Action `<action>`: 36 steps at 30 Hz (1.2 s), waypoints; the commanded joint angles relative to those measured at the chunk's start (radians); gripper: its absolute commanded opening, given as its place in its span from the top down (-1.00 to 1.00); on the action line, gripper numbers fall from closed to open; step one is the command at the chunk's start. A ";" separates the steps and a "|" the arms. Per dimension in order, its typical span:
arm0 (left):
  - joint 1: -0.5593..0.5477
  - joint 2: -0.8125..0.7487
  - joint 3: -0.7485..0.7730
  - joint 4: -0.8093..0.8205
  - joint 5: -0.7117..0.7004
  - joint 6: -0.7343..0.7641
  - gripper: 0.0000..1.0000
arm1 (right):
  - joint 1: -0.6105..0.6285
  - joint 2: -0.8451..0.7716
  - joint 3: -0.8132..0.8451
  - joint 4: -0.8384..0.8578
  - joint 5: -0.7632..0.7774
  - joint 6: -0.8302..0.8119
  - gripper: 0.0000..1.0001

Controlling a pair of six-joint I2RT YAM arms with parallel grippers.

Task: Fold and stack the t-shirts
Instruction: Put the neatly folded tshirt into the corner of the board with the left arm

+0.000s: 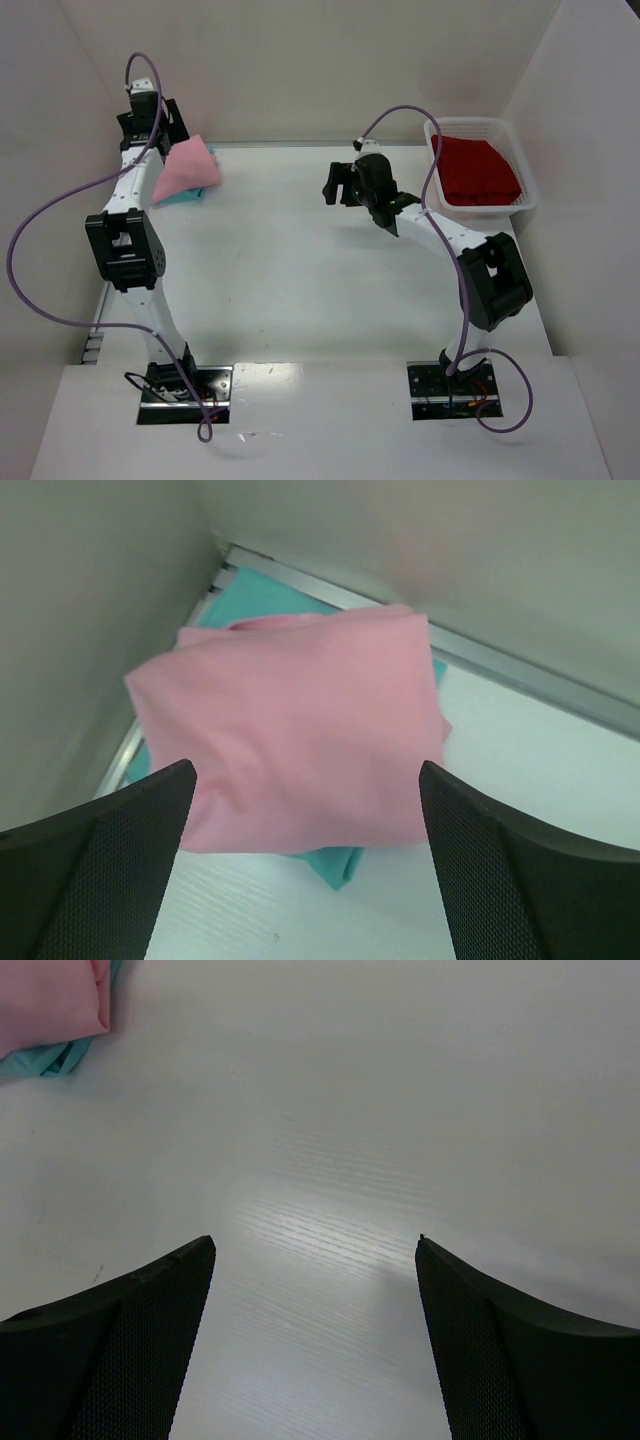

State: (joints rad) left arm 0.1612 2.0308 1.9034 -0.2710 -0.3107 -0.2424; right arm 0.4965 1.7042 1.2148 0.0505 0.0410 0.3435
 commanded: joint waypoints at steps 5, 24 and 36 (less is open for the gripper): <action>-0.042 0.115 -0.041 0.050 0.111 -0.044 -1.00 | -0.004 -0.052 -0.008 0.055 0.002 0.000 -0.72; -0.011 0.163 -0.105 -0.033 0.174 -0.106 -1.00 | -0.004 -0.063 -0.017 0.055 0.011 -0.009 -0.80; 0.052 0.046 -0.043 -0.025 0.130 -0.086 -1.00 | -0.004 -0.092 -0.017 0.065 0.000 -0.009 -0.80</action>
State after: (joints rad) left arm 0.1818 2.0983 1.8282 -0.3077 -0.1520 -0.3210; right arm 0.4965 1.6772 1.2034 0.0528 0.0376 0.3428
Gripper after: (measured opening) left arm 0.998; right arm 0.896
